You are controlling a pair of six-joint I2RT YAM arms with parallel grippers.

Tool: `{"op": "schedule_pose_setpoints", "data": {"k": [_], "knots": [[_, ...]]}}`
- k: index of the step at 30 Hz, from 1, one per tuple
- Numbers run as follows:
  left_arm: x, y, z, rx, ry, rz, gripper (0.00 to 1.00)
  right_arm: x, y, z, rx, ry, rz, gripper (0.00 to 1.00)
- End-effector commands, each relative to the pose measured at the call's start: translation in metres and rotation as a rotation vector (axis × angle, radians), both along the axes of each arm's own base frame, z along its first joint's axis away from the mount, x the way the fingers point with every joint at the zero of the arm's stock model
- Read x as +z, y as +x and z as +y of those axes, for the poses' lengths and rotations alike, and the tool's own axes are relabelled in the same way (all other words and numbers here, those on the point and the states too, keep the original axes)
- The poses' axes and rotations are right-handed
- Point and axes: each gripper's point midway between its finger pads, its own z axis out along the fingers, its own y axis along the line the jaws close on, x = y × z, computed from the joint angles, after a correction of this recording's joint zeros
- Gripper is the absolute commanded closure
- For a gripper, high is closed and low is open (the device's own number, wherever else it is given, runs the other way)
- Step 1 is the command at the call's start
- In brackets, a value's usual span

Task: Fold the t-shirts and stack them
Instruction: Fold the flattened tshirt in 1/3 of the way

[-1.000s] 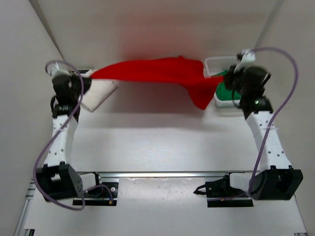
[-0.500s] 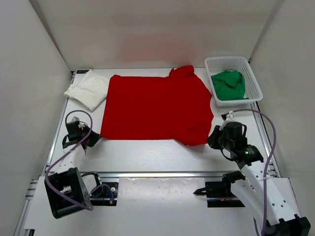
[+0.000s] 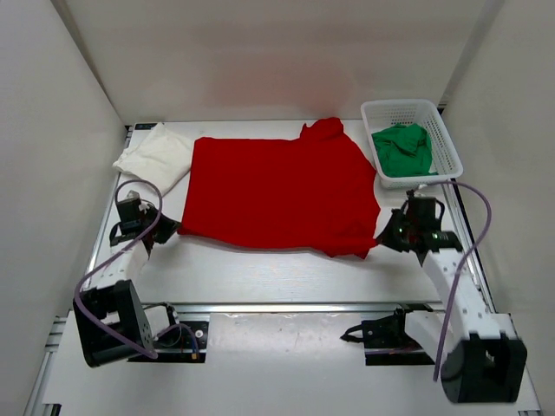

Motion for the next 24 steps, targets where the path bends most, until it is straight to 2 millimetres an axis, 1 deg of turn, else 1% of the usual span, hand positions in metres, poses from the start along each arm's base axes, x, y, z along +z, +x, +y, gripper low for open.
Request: {"op": "schedule_pose_setpoints", "data": {"k": [1, 2, 3, 4, 5, 6, 7, 8, 9, 10, 11, 12, 13, 14, 15, 16, 17, 18, 19, 20, 21, 22, 23, 24], "knots": [[0.036, 0.038, 0.009, 0.083, -0.011, -0.133, 1.00, 0.039, 0.067, -0.002, 0.053, -0.067, -0.178, 1.00], [0.040, 0.045, 0.014, 0.115, -0.004, -0.139, 1.00, 0.040, 0.082, -0.002, 0.052, -0.083, -0.193, 1.00], [0.041, 0.048, 0.015, 0.127, 0.001, -0.138, 1.00, 0.041, 0.098, 0.000, 0.052, -0.077, -0.202, 1.00], [0.048, 0.057, 0.014, 0.126, 0.006, -0.155, 1.00, 0.052, 0.112, 0.003, 0.063, -0.056, -0.241, 1.00], [0.048, 0.064, 0.017, 0.128, 0.001, -0.149, 1.00, 0.043, 0.121, 0.002, 0.059, -0.051, -0.212, 1.00], [0.047, 0.069, 0.017, 0.128, 0.002, -0.143, 1.00, 0.045, 0.135, 0.002, 0.051, -0.063, -0.222, 1.00], [0.042, 0.075, 0.017, 0.123, -0.001, -0.128, 1.00, 0.058, 0.148, 0.007, 0.063, -0.050, -0.265, 1.00], [0.039, 0.080, 0.020, 0.131, -0.007, -0.119, 1.00, 0.055, 0.157, 0.006, 0.062, -0.046, -0.261, 1.00], [0.039, 0.084, 0.024, 0.141, -0.004, -0.120, 1.00, 0.056, 0.170, 0.011, 0.072, -0.057, -0.271, 1.00], [0.031, 0.087, 0.023, 0.141, -0.012, -0.102, 1.00, 0.066, 0.181, 0.010, 0.072, -0.067, -0.296, 1.00], [0.024, 0.091, 0.025, 0.141, -0.013, -0.087, 1.00, 0.058, 0.189, 0.011, 0.070, -0.060, -0.270, 1.00], [0.028, 0.098, 0.026, 0.135, -0.009, -0.094, 1.00, 0.057, 0.202, 0.013, 0.077, -0.071, -0.271, 1.00], [0.021, 0.101, 0.025, 0.134, -0.017, -0.072, 1.00, 0.067, 0.212, 0.017, 0.084, -0.060, -0.291, 1.00], [0.018, 0.107, 0.025, 0.129, -0.024, -0.065, 1.00, 0.067, 0.224, 0.016, 0.088, -0.068, -0.289, 1.00], [0.020, 0.112, 0.027, 0.131, -0.021, -0.068, 1.00, 0.049, 0.228, 0.020, 0.109, -0.087, -0.247, 1.00], [0.017, 0.117, 0.026, 0.129, -0.013, -0.065, 1.00, 0.062, 0.238, 0.019, 0.108, -0.097, -0.275, 1.00], [0.015, 0.123, 0.027, 0.128, -0.006, -0.057, 1.00, 0.056, 0.244, 0.020, 0.112, -0.102, -0.266, 1.00], [0.018, 0.128, 0.027, 0.125, -0.002, -0.061, 1.00, 0.054, 0.254, 0.020, 0.116, -0.113, -0.270, 1.00], [0.014, 0.132, 0.026, 0.120, -0.001, -0.051, 1.00, 0.052, 0.261, 0.019, 0.111, -0.129, -0.260, 1.00], [0.008, 0.136, 0.025, 0.116, -0.004, -0.036, 1.00, 0.058, 0.269, 0.020, 0.114, -0.131, -0.279, 1.00], [0.005, 0.141, 0.025, 0.109, -0.014, -0.031, 1.00, 0.049, 0.274, 0.016, 0.115, -0.142, -0.258, 1.00], [0.003, 0.142, 0.022, 0.094, -0.018, -0.025, 1.00, 0.053, 0.281, 0.018, 0.123, -0.147, -0.264, 1.00], [0.001, 0.146, 0.021, 0.081, -0.029, -0.023, 1.00, 0.048, 0.287, 0.020, 0.134, -0.154, -0.246, 1.00], [-0.001, 0.150, 0.023, 0.080, -0.026, -0.023, 0.96, 0.038, 0.291, 0.014, 0.124, -0.154, -0.223, 1.00]]}}
